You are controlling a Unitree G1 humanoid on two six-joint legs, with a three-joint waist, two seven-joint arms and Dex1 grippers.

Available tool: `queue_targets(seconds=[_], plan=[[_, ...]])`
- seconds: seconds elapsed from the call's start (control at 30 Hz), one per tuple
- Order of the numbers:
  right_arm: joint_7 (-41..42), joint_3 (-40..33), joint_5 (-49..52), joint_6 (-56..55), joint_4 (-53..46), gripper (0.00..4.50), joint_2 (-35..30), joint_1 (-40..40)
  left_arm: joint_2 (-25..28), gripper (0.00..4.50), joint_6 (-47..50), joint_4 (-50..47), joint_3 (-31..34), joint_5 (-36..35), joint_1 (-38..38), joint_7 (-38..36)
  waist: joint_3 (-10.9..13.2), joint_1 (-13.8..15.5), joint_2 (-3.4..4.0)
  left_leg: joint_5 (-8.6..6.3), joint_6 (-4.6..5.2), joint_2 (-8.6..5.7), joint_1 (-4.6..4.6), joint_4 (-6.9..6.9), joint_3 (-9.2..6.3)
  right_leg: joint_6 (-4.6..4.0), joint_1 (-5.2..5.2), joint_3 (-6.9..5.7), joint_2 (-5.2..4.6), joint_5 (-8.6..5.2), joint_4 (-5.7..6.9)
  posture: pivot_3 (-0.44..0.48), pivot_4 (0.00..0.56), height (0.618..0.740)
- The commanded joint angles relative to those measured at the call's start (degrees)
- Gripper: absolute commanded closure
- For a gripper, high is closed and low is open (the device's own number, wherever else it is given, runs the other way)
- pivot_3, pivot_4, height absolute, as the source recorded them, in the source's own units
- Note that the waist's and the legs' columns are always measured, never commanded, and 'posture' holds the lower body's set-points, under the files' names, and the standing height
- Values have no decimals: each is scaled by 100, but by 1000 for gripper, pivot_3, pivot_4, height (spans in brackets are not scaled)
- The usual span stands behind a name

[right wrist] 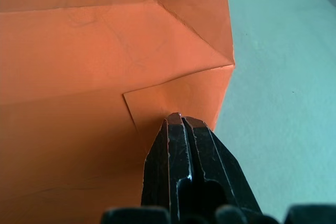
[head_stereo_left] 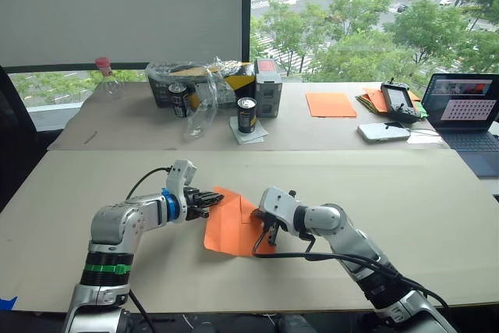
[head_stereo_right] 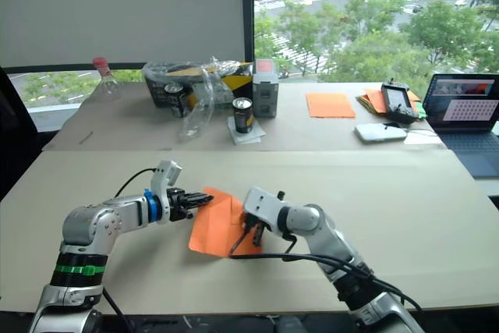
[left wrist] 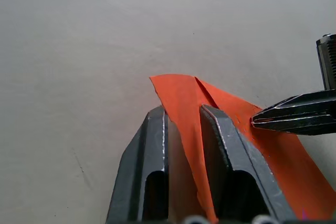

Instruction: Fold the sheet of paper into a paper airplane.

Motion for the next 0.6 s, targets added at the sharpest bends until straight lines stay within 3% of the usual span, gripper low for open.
queue_targets(seconds=[0.03, 0.33, 0.6], plan=[[7, 19, -90, 41, 164, 4500, -63, 66, -48, 4470, -128, -134, 20, -124, -183, -32, 0, 6, 0, 0, 0, 0, 0, 0, 0, 0, 0, 0, 0, 0, 0, 0, 150, 730], [-242, -646, 81, 104, 52, 4500, -52, -423, -123, 4470, -1274, 182, -230, 235, -518, -173, 11, 86, -2, 1, -2, -2, -9, 0, 1, -2, -7, 0, -2, 1, -4, 0, 150, 730], [-293, -721, 123, 143, 103, 4500, 27, -575, -209, 4470, -2083, 586, -470, 616, -554, -182, 10, 88, -2, 3, -5, -3, -67, -2, 2, -5, -66, 2, -3, 4, -6, 0, 150, 730]])
